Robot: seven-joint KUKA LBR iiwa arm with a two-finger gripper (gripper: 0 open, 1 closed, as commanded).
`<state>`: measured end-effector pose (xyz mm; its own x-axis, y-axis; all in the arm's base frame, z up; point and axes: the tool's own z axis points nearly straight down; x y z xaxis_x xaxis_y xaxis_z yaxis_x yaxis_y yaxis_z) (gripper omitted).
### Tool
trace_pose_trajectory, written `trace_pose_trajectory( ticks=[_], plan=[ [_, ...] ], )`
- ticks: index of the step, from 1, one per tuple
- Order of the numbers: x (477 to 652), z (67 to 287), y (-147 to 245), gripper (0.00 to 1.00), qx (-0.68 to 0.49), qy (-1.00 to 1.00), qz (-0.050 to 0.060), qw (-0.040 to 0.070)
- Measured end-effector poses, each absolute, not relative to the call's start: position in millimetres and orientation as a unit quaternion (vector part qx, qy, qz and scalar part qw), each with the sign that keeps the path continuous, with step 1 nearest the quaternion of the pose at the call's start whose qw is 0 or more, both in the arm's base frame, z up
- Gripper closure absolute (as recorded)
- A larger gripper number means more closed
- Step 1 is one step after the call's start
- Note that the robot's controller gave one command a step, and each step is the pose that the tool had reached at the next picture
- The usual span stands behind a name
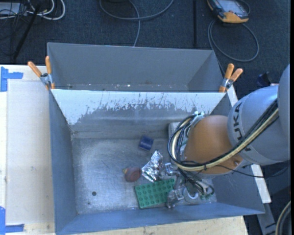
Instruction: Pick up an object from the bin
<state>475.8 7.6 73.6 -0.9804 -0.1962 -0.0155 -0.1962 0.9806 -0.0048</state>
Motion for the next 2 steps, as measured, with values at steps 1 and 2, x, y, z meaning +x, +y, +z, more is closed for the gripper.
trace_pose_trajectory(
  ticks=[1,2],
  plan=[
    [477.8,168.1,8.1,1.00,-0.099,0.995,0.000,0.003],
    [478.3,175.9,8.8,1.00,-0.100,0.995,0.000,0.000]
  ],
)
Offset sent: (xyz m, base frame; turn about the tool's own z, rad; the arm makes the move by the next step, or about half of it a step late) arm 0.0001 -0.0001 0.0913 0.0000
